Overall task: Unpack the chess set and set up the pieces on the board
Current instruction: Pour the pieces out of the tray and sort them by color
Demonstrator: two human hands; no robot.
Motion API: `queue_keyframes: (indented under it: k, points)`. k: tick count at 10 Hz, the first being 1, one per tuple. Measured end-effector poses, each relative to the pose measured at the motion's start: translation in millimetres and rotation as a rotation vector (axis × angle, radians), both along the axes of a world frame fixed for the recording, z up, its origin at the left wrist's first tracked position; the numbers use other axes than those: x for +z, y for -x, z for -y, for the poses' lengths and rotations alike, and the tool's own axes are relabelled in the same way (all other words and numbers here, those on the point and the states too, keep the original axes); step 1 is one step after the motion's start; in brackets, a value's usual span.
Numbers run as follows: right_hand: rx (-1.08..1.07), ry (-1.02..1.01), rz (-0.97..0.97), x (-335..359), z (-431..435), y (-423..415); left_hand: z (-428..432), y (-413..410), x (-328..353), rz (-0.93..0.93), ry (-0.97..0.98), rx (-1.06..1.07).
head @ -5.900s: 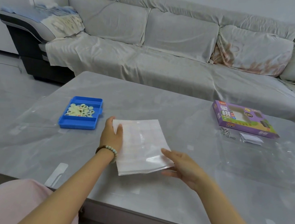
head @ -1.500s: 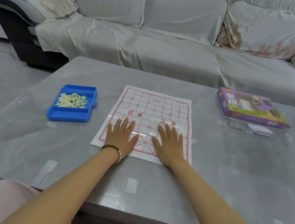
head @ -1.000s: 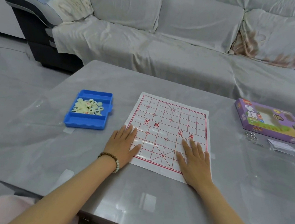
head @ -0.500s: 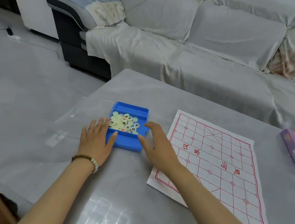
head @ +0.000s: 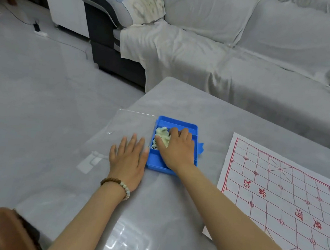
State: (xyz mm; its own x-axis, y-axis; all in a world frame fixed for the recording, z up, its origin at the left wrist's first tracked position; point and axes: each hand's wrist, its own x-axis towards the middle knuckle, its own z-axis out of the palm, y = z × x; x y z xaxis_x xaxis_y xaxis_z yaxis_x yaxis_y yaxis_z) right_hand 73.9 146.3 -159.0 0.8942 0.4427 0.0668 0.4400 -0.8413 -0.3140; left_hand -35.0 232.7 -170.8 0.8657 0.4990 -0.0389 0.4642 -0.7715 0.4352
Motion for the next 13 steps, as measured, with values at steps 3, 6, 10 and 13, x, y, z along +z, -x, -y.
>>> queue_keyframes:
  k: [3,6,10,13]
  points:
    - [0.061,-0.044,0.045,-5,5,-5,3,0,1,0.019,0.036,0.017]
    - [0.182,-0.018,0.042,-4,15,-15,5,2,3,0.002,0.021,0.015]
    - [0.202,-0.035,0.108,1,14,-14,5,0,3,-0.015,0.009,0.013]
    - [0.221,-0.119,-0.015,1,11,-26,2,-3,0,0.085,0.102,-0.005]
